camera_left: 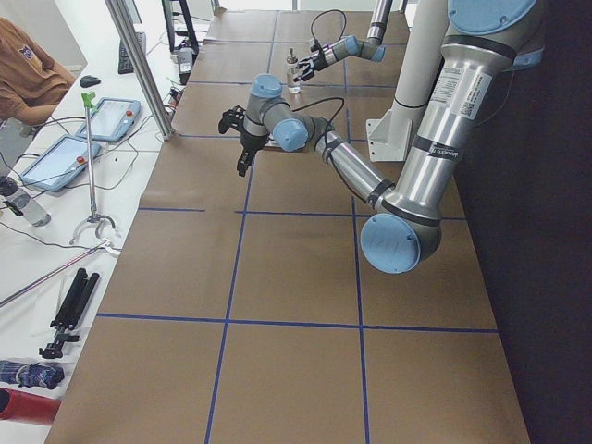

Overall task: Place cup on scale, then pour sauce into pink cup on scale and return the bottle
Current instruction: 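Lift the glass bottle upward with the right gripper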

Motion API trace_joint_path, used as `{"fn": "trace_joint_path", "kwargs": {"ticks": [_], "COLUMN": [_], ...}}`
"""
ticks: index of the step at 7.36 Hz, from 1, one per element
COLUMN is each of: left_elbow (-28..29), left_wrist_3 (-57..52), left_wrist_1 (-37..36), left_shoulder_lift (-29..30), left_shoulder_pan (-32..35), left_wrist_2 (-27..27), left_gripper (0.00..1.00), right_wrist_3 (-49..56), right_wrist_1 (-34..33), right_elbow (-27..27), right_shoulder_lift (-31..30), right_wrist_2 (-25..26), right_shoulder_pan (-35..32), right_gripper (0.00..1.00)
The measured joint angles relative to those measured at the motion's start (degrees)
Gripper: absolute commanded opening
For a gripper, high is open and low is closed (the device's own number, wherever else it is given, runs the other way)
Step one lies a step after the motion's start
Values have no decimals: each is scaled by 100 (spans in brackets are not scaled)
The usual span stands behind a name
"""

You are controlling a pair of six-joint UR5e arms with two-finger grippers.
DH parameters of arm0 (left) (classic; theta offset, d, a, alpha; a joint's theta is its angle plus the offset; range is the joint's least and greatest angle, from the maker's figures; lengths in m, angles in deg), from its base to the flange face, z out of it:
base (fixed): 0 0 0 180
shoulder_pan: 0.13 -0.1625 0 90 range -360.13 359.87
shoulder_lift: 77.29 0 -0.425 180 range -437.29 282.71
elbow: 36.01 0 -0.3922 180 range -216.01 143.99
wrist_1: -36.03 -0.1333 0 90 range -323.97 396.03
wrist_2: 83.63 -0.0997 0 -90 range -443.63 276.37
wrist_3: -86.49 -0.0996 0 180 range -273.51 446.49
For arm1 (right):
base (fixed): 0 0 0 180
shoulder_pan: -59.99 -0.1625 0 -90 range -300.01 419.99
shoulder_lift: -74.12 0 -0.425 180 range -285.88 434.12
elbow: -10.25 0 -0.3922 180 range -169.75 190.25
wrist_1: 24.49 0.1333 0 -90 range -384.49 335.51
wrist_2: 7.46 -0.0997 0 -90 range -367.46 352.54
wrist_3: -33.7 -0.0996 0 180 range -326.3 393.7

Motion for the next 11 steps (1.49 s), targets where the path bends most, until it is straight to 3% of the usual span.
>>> {"fn": "trace_joint_path", "kwargs": {"ticks": [4,6,8,11], "left_elbow": [-13,-30,-62,-157], "left_wrist_3": [-10,-10,-8,33], "left_wrist_1": [0,0,-11,-30], "left_shoulder_lift": [-2,-2,-2,-1], "left_shoulder_pan": [0,0,0,0], "left_wrist_2": [0,-6,-9,-3], "left_gripper": [59,59,59,60], "right_wrist_3": [13,24,81,659], "right_wrist_1": [1,2,7,-27], "right_elbow": [154,208,251,184], "right_shoulder_lift": [224,270,278,320], "right_wrist_2": [-15,-21,-24,-23], "right_shoulder_pan": [-114,-139,-162,-295], "right_gripper": [82,55,0,0]}}
